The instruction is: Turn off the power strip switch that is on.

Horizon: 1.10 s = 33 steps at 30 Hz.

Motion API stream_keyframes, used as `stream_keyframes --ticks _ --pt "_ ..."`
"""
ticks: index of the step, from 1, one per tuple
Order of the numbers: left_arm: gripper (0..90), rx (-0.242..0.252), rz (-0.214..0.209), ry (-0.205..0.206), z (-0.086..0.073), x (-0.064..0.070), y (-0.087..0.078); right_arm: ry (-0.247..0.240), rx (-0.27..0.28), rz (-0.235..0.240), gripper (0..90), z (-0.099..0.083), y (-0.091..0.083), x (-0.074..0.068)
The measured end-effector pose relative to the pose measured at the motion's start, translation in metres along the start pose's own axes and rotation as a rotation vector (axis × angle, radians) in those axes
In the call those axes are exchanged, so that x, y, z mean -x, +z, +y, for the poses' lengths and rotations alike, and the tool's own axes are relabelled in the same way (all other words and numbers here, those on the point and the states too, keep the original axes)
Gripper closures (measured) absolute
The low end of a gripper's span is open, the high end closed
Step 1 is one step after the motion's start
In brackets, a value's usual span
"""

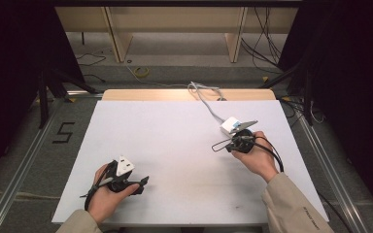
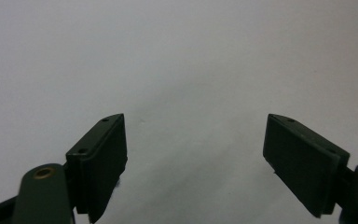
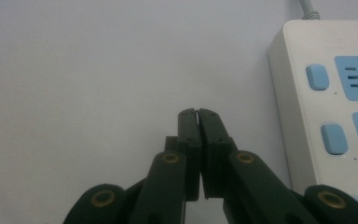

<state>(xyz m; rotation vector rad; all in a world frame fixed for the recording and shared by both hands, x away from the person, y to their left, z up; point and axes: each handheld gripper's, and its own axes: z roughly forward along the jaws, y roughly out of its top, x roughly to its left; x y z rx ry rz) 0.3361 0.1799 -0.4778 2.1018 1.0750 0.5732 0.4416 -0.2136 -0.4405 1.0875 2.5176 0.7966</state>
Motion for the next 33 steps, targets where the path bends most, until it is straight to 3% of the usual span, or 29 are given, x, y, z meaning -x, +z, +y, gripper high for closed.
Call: stream_keyframes --ticks 33 --pt "22.1 -0.004 0.002 -0.001 0.000 0.000 0.000 -0.011 0.053 0.084 73.4 -0.032 -0.006 -0.031"
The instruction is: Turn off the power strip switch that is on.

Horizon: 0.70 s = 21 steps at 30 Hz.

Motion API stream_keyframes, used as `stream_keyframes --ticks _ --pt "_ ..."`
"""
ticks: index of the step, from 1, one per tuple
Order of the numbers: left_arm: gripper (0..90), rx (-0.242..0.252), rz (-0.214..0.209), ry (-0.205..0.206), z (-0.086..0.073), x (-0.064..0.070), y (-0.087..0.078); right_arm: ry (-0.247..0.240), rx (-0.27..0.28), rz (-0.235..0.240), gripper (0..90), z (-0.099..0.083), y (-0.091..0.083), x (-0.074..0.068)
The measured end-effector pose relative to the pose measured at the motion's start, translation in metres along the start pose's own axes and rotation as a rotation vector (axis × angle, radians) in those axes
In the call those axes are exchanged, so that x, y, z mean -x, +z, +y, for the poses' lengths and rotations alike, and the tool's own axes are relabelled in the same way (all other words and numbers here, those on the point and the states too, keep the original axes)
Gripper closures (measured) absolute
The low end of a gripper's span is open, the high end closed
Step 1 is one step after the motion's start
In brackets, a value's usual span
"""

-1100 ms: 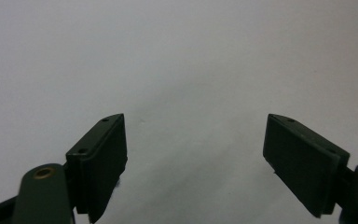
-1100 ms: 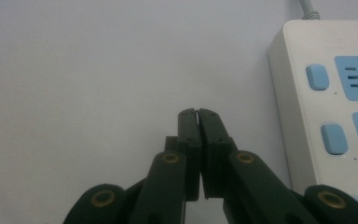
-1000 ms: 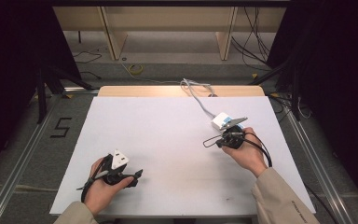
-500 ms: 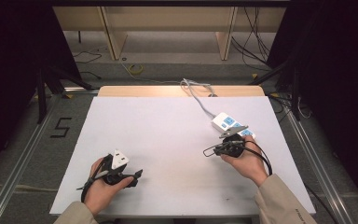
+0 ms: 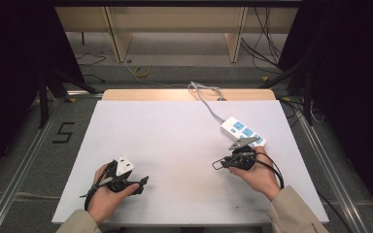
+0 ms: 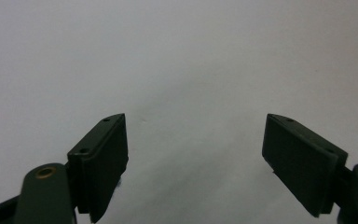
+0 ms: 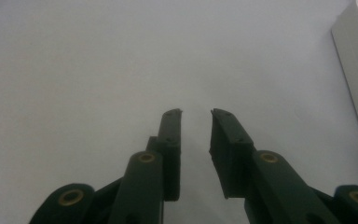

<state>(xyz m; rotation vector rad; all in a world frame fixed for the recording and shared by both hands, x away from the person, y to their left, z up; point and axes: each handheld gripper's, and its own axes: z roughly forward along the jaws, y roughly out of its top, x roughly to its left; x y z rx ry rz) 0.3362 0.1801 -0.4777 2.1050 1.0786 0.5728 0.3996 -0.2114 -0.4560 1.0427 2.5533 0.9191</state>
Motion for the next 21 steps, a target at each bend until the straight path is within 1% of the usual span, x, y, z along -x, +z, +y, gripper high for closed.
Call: stream_keyframes --ticks 5,11,17,21 --pt "22.1 0.000 0.000 -0.001 0.000 0.000 0.000 -0.003 0.003 0.013 70.8 -0.003 0.000 -0.002" --pt "22.1 0.000 -0.002 -0.001 0.000 0.000 0.000 0.010 0.007 0.028 67.9 -0.008 -0.001 -0.006" --pt "22.1 -0.002 -0.003 -0.005 0.000 -0.001 0.000 0.013 0.015 0.037 64.0 -0.011 -0.001 -0.008" --pt "22.0 0.006 -0.001 -0.011 0.000 -0.002 0.001 0.018 0.023 0.037 61.3 -0.012 -0.001 -0.008"
